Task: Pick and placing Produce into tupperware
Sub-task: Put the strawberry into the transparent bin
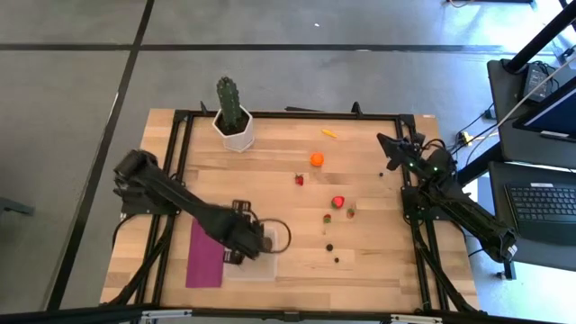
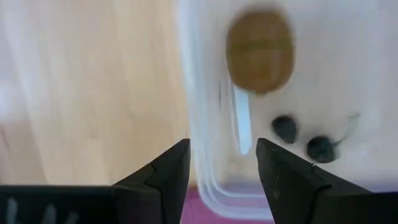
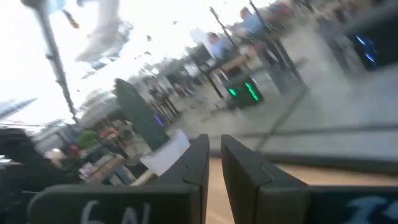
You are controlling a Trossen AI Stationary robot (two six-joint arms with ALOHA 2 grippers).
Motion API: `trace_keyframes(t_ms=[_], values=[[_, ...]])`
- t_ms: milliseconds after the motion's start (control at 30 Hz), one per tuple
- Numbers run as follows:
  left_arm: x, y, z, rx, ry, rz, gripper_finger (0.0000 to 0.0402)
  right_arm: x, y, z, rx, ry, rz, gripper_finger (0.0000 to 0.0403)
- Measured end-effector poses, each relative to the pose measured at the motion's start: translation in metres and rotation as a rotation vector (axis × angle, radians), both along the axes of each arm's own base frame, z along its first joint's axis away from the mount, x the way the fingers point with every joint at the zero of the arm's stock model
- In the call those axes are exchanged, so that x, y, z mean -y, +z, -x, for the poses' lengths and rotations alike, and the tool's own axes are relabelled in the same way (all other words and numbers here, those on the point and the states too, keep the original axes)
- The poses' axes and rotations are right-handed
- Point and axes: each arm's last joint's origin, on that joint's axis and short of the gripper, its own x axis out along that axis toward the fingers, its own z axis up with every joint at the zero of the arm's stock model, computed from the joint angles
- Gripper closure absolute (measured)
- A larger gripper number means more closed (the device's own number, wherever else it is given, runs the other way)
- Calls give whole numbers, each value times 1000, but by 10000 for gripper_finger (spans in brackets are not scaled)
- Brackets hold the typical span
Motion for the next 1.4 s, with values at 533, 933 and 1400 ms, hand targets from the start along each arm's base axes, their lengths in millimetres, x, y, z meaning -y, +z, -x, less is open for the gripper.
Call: trace_keyframes(t_ms=[533,933,1400], values=[[-71,109,57,878,-96,318,225,-30,99,21,-100,177,255,357],[-111,29,95,1080,92,331,225,-35,164,23,-573,343,-282,357],[-138,-7,106,1126,291,165,225,-13,163,-23,-778,446,-540,357]])
